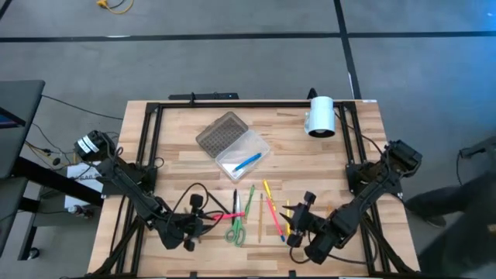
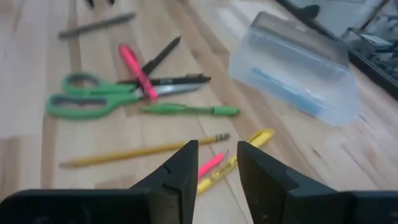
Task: Pick & place school supplies into a supply box
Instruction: Put the left yellow pen into the transparent supply box, then put the pink pen into the transparent supply box
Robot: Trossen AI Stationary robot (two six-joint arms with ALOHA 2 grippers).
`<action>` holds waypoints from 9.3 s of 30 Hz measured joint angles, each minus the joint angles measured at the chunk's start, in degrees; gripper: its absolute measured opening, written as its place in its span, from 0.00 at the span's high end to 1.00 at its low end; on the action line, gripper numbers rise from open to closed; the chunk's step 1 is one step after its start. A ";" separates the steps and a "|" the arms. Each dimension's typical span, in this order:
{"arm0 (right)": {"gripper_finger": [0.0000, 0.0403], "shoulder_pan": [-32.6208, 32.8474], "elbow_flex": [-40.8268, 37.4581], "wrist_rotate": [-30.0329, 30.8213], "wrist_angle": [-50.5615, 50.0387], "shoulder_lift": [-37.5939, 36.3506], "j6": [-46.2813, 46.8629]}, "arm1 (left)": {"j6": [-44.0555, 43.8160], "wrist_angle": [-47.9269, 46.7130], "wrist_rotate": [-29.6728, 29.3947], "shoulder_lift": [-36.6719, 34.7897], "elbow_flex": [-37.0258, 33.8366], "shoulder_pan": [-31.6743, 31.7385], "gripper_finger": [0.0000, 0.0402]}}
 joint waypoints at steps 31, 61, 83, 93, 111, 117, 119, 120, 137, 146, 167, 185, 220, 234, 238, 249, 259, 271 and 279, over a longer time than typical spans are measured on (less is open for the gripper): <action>0.73 -22.72 -0.02 -22.68 2.87 0.48 3.85 | 7.87 -8.45 -6.52 -0.02 0.00 0.13 0.76; 0.74 -28.29 0.22 -35.15 1.02 9.51 4.33 | 7.04 -10.53 -9.30 -0.02 0.02 0.26 0.76; 0.95 -28.69 0.00 -35.00 -0.12 9.70 -10.31 | -5.30 -17.40 -6.12 -0.04 0.02 0.26 0.76; 0.89 -28.73 -0.07 -35.85 -0.06 9.75 -12.72 | -5.91 -17.51 -5.85 -0.04 0.02 0.26 0.76; 0.87 -32.24 -0.07 -41.93 0.20 9.62 -15.73 | -4.57 -20.17 -6.16 -0.04 0.02 0.24 0.76; 0.96 -32.91 -0.03 -42.14 0.38 9.57 -18.61 | -5.13 -21.28 -6.31 -0.04 0.02 0.26 0.76; 0.98 -33.01 0.24 -42.00 0.28 9.57 -19.68 | -5.33 -21.21 -6.25 -0.04 0.02 0.26 0.76; 0.98 -33.05 0.45 -41.96 0.18 9.61 -20.17 | -5.50 -21.17 -6.08 -0.04 0.02 0.24 0.76; 0.95 -33.12 2.80 -40.43 0.20 9.94 -24.30 | -6.82 -21.19 -5.85 -0.04 0.02 0.26 0.76; 0.88 -33.19 2.89 -40.43 0.31 9.94 -23.88 | -6.82 -21.19 -5.85 -0.04 0.02 0.26 0.76; 0.97 -32.75 2.95 -36.78 0.42 9.99 -24.28 | -6.78 -21.19 -5.85 -0.04 0.02 0.24 0.76; 0.98 -30.33 6.41 -33.77 -4.30 9.75 -24.53 | -6.78 -21.39 -5.85 -0.04 0.02 0.26 0.76; 0.95 -53.54 17.79 -45.23 4.87 9.84 -65.64 | -6.75 -24.84 -8.00 -0.04 0.00 0.25 0.76; 0.80 -53.84 17.79 -50.46 7.48 9.86 -65.73 | -6.73 -25.57 -10.09 -0.04 0.00 0.96 0.76; 0.75 -53.84 17.79 -50.44 7.50 9.86 -64.78 | -6.73 -25.54 -10.01 -0.04 0.00 1.46 0.76; 0.73 -44.84 17.78 -49.84 4.03 7.86 -61.41 | -8.22 -23.80 -8.92 -0.04 0.00 2.72 0.76; 0.73 -28.81 17.76 -35.22 -5.69 5.38 -51.03 | -4.79 -15.08 -3.39 -0.04 0.00 5.28 0.76; 0.73 -9.97 15.33 -6.46 -14.66 5.05 -24.47 | 4.38 0.56 12.27 3.64 0.02 9.66 0.76; 0.73 -2.50 14.10 6.20 -22.49 4.57 -9.91 | 6.09 6.19 18.88 8.90 0.00 14.42 0.76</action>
